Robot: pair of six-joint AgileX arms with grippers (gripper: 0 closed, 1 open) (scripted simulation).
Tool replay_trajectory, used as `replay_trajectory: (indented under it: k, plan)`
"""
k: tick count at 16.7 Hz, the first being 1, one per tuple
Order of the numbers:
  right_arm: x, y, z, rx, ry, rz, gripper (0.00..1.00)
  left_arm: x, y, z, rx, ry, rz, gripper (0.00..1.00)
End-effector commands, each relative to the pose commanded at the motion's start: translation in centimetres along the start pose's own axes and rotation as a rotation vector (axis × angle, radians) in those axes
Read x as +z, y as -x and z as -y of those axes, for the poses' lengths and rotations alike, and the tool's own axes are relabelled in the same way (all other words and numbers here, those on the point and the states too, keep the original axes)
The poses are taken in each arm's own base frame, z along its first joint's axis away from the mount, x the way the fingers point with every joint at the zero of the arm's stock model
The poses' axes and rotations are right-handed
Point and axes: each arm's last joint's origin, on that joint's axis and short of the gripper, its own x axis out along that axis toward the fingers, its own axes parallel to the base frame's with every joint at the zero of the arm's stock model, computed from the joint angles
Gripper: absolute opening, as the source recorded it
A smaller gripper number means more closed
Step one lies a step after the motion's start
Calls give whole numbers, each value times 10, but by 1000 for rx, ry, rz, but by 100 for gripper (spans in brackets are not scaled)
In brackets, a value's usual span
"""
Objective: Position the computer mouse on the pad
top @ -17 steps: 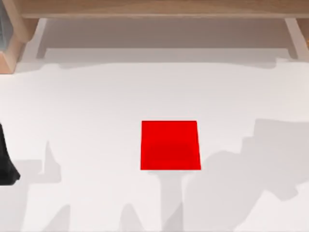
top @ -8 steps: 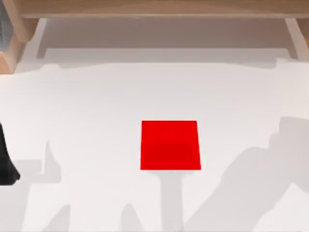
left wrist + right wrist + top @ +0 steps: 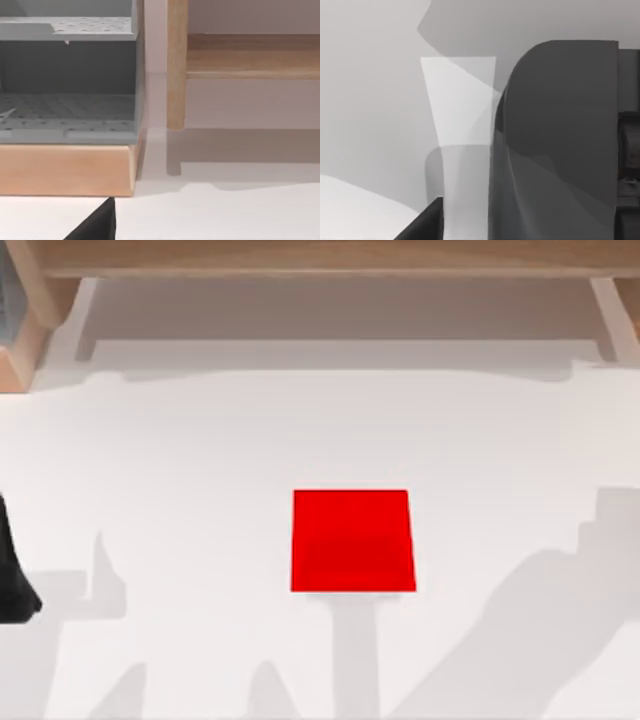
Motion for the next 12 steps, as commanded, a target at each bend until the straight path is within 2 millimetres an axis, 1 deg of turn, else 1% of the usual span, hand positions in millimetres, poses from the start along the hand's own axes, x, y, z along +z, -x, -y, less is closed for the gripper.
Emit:
replay_trajectory:
  k: [1,12]
  plan:
    - [0,0,0,0,0,0,100,0,0,0,0,0,0,100]
    - [0,0,0,0,0,0,17,0,0,0,0,0,0,100]
